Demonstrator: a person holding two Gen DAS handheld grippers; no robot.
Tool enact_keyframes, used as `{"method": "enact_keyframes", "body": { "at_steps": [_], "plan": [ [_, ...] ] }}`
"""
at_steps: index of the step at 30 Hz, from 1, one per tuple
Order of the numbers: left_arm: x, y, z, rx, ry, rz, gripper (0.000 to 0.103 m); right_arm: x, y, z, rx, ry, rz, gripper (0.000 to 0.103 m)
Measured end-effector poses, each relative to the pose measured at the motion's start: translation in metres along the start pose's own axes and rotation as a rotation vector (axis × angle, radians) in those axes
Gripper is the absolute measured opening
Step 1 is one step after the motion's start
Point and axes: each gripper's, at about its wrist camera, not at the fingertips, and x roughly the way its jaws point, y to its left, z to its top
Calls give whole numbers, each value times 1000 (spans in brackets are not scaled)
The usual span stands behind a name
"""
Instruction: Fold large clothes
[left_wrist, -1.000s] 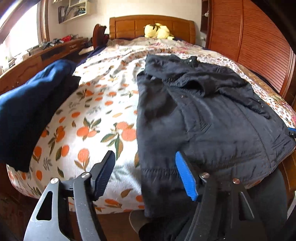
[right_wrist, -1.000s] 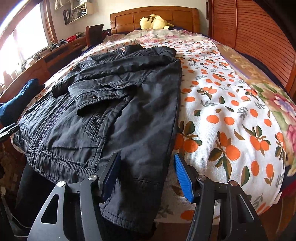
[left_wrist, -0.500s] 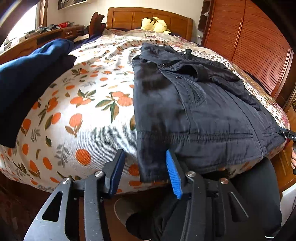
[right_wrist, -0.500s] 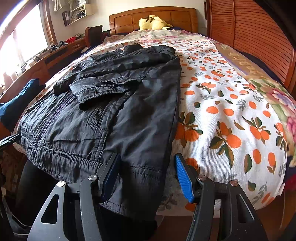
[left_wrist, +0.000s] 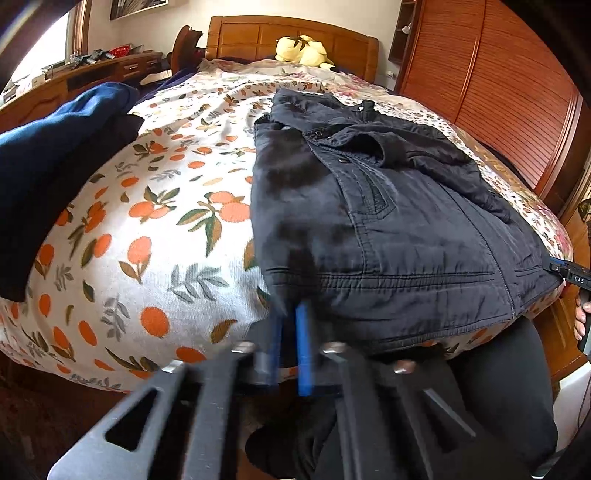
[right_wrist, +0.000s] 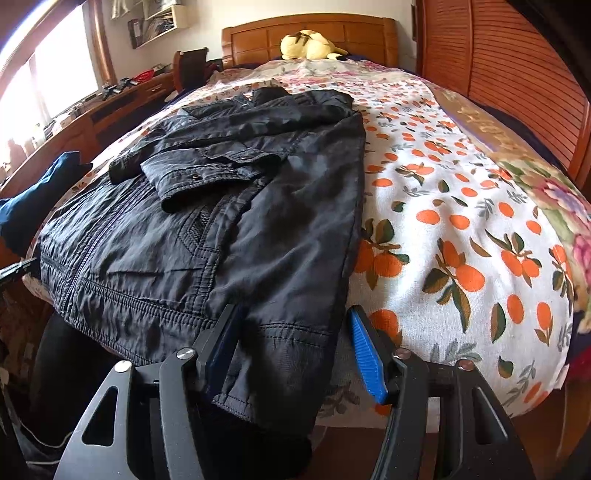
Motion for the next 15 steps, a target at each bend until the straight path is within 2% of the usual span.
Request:
{"method": "enact_keyframes", "body": {
  "at_steps": [2, 4, 7, 15],
  "plan": [
    [-5, 1, 7, -18, 3, -11, 3, -3, 2, 1, -24, -27, 4, 22],
    [-19, -5, 18, 5, -33, -8, 2, -8, 2, 6, -34, -41, 24, 18],
    [-51, -17, 38, 40, -116, -28, 2, -29, 2, 20, -31, -112, 54, 16],
    [-135, -51, 77, 129, -285, -57, 2, -109, 17, 64, -69, -265, 57, 12]
  ]
}}
